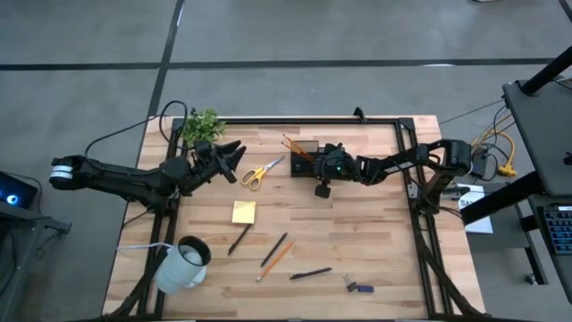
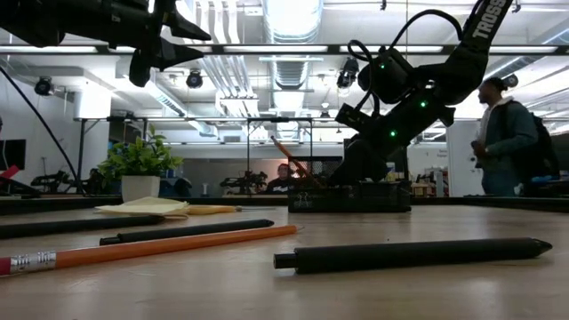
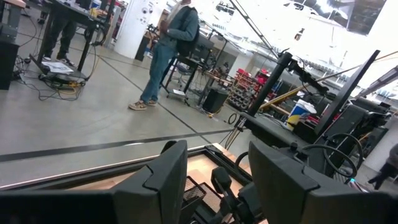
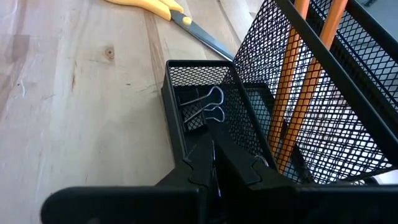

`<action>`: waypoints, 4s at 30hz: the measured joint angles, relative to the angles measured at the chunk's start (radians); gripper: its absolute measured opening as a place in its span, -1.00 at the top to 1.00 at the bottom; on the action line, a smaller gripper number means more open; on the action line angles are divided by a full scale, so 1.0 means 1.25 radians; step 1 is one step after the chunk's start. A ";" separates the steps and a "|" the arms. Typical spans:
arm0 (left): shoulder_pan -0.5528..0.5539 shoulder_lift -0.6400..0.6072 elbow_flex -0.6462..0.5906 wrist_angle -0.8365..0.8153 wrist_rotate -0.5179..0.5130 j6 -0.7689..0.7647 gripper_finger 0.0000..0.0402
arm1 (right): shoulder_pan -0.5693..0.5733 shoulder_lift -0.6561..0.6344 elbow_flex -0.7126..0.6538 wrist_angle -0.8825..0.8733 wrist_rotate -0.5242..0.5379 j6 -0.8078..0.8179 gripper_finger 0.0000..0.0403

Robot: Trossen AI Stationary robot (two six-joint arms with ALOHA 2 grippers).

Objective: Pick and place office supplies into organizer
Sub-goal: Put the right binder clip into the desk organizer, then put the binder clip into the desk organizer

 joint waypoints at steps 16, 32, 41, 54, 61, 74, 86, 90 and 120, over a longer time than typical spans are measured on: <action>0.000 -0.001 0.000 0.000 0.000 0.000 0.22 | 0.000 -0.002 0.001 -0.014 0.000 0.000 0.96; 0.000 -0.005 0.000 0.000 0.000 0.000 0.22 | 0.000 -0.002 0.001 -0.014 0.000 0.007 0.93; 0.000 -0.006 0.000 0.000 0.000 0.000 0.22 | 0.001 -0.003 0.000 -0.013 -0.003 0.037 0.69; 0.000 -0.005 -0.001 -0.001 0.000 0.000 0.22 | 0.002 -0.118 -0.002 -0.001 0.025 0.059 0.39; 0.000 -0.005 0.000 -0.002 0.000 0.000 0.22 | 0.002 -0.191 -0.001 -0.003 0.024 0.198 0.31; 0.000 -0.005 0.000 -0.003 0.001 0.000 0.22 | 0.076 -0.320 0.000 -0.110 0.023 0.286 0.32; 0.000 -0.004 0.000 -0.003 0.001 0.000 0.22 | 0.214 -0.377 0.000 -0.260 0.023 0.445 0.32; 0.000 -0.004 0.000 -0.003 0.001 0.000 0.22 | 0.256 -0.381 0.000 -0.270 0.023 0.491 0.32; 0.000 -0.004 0.000 -0.004 0.001 0.004 0.22 | 0.533 -0.384 0.000 -0.270 -0.072 0.893 0.32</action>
